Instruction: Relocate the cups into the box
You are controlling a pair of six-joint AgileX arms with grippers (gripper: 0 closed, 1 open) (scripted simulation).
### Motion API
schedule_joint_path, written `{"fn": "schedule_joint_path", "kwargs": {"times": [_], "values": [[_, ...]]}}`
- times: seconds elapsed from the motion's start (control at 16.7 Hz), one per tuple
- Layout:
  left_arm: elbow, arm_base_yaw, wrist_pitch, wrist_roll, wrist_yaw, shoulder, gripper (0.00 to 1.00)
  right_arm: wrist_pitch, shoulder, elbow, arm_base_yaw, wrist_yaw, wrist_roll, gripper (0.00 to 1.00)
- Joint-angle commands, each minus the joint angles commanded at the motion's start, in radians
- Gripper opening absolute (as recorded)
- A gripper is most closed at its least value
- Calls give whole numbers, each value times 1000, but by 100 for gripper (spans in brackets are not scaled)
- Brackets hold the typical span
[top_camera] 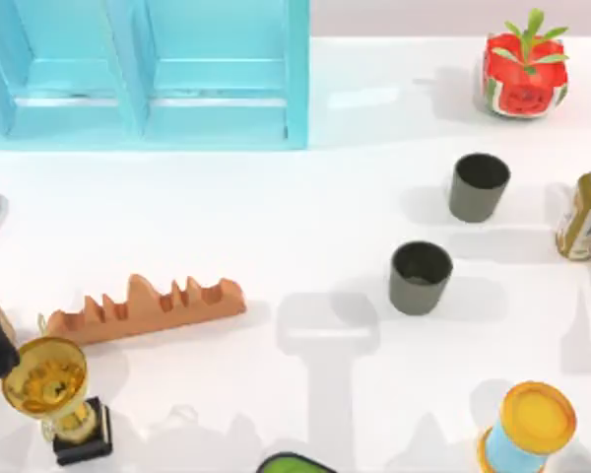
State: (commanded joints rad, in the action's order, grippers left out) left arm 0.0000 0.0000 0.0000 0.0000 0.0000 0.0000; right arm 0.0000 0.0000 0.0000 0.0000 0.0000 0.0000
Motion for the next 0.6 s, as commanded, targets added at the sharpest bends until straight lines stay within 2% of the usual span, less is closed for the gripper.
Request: {"fn": "schedule_joint_path", "kwargs": {"times": [0.3, 0.6], "values": [[0, 0, 0, 0, 0, 0, 100, -38, 52, 56, 11, -3, 27, 100], [0, 0, 0, 0, 0, 0, 100, -242, 328, 328, 65, -7, 133, 100]]}}
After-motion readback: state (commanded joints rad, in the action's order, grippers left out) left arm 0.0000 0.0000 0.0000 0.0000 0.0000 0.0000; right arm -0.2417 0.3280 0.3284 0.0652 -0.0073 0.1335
